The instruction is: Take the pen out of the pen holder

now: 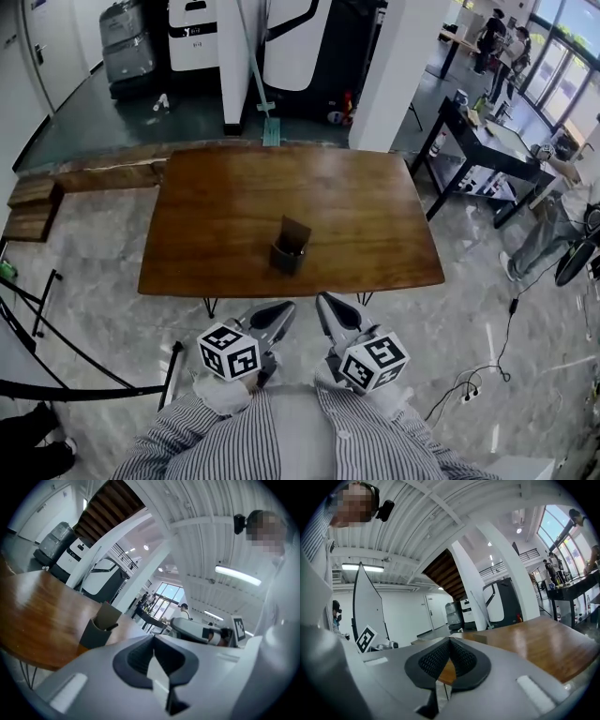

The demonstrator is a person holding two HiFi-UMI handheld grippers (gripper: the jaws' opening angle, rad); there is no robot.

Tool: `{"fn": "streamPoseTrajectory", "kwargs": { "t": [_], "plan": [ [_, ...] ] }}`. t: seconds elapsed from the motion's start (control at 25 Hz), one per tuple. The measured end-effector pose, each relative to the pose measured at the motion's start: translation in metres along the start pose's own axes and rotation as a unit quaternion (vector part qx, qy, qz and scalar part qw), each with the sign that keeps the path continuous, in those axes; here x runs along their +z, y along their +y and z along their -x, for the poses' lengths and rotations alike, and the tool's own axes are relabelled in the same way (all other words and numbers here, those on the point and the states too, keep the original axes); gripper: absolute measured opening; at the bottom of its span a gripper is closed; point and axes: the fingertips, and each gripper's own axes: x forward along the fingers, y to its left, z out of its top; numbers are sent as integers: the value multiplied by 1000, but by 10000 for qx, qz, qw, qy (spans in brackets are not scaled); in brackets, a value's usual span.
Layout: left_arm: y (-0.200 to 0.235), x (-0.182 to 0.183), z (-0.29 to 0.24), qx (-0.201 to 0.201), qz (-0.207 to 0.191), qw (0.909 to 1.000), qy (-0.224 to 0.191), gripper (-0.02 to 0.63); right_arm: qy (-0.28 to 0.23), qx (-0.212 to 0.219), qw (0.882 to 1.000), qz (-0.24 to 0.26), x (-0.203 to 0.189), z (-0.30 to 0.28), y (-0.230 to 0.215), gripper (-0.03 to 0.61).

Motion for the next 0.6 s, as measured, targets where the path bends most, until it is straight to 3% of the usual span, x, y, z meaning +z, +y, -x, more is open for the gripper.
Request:
{"fn": "streamPoseTrajectory", "kwargs": {
  "t": [0.24,0.6],
  "plan": [
    [38,29,-26,57,-57,10000,-18,8,69,-92,9999,-50,9,-40,-24,-2],
    [59,27,-41,255,96,9996,-1,8,514,67,9980,-372,-15,-54,-41,-2]
  ]
}}
